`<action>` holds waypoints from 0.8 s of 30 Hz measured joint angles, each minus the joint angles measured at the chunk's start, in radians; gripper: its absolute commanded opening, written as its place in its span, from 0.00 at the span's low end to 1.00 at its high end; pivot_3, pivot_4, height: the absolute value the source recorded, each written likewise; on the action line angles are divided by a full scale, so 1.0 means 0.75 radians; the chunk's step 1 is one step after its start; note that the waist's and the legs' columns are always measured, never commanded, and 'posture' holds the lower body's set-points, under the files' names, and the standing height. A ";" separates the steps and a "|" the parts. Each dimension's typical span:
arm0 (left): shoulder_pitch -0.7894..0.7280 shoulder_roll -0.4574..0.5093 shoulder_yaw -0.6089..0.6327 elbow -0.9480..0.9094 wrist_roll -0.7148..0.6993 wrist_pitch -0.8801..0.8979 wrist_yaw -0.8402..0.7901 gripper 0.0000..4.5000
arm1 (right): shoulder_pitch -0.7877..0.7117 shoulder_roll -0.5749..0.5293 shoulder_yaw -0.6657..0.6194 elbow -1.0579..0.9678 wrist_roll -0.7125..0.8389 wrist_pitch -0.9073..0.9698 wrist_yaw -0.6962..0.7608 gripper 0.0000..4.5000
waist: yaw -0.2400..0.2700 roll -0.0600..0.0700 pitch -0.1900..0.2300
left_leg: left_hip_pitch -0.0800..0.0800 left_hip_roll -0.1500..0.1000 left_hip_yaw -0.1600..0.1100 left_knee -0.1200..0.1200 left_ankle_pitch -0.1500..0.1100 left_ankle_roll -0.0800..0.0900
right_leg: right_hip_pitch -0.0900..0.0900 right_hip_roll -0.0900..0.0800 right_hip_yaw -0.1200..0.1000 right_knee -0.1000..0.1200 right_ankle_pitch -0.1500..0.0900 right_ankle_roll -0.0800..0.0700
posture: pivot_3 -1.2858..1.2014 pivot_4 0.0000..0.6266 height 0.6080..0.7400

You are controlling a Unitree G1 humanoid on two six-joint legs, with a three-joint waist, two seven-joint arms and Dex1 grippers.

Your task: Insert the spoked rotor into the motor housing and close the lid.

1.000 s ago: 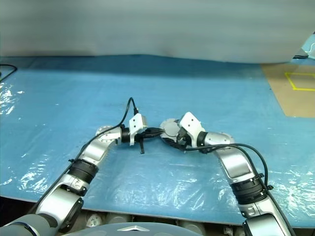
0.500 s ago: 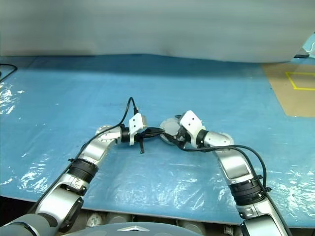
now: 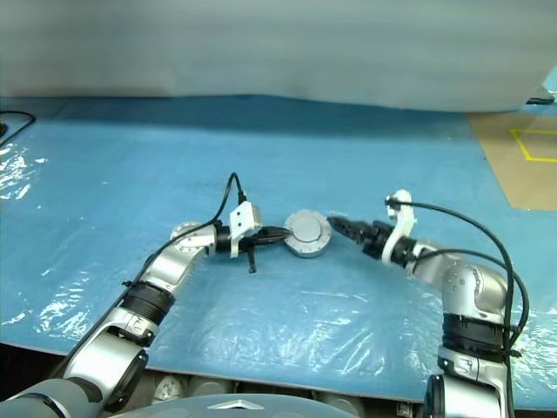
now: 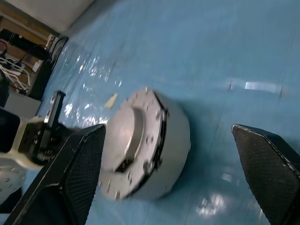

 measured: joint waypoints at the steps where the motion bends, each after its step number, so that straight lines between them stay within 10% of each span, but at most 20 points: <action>1: 0.000 -0.002 0.000 0.002 0.000 -0.002 0.002 0.00 | 0.030 0.013 0.001 -0.018 0.019 0.010 -0.003 0.99 | 0.000 0.001 0.001 | 0.000 0.000 0.000 0.000 0.000 0.000 | 0.000 -0.001 0.000 0.000 0.000 0.000 | 0.52 0.24 1.00; 13: -0.002 -0.007 0.000 0.041 0.010 -0.047 0.007 0.00 | 0.057 0.100 0.040 -0.045 0.079 -0.013 -0.061 0.99 | 0.000 0.002 0.001 | 0.002 0.000 0.000 0.001 0.000 0.000 | 0.001 -0.003 0.000 0.000 -0.003 -0.004 | 0.52 0.24 1.00; 24: -0.003 0.011 0.006 0.061 0.022 -0.059 0.006 0.00 | -0.006 0.166 0.038 0.013 0.094 -0.125 -0.115 0.40 | 0.002 0.002 0.001 | 0.001 0.000 0.000 0.001 0.000 0.000 | 0.001 -0.004 -0.001 0.000 -0.003 -0.004 | 0.52 0.24 1.00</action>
